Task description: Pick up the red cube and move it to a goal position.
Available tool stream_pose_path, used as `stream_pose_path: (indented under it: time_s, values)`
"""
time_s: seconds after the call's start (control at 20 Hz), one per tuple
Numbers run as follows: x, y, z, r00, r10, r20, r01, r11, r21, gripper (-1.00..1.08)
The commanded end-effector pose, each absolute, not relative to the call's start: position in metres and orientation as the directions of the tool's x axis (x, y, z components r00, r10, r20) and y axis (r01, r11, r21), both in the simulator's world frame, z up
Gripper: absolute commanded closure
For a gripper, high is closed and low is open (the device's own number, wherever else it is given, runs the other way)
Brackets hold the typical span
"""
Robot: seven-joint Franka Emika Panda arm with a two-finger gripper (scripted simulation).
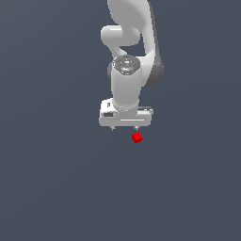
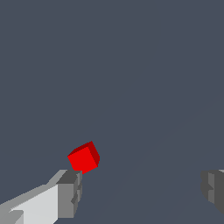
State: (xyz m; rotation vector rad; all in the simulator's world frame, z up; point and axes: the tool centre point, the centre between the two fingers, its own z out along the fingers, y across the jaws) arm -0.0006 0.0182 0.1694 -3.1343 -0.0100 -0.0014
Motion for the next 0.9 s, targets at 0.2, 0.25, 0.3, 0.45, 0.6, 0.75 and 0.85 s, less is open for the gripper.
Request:
stream_pose_path:
  time_s: [0.2,0.25,0.3,0.45,0.6,0.75,0.85]
  values:
    - [-0.001,0.021,0.165,1.0,0.022,0.001,0.022,-1.0,-0.007,-0.92]
    - [-0.002,0.022,0.162,1.0,0.03,0.001,0.03,-1.0,-0.007,-0.92]
    - [-0.003,0.024,0.158,0.999,0.041,0.001,0.041,-0.999,-0.007,-0.92]
    - [-0.005,0.032,0.145,0.997,0.083,0.001,0.083,-0.996,-0.007,-0.92]
    - [-0.01,0.042,0.126,0.99,0.143,0.001,0.143,-0.99,-0.007,-0.92]
    - [-0.016,0.055,0.101,0.976,0.218,0.001,0.218,-0.976,-0.007,-0.92]
    - [-0.022,0.065,0.083,0.962,0.273,0.002,0.273,-0.962,-0.006,-0.92]
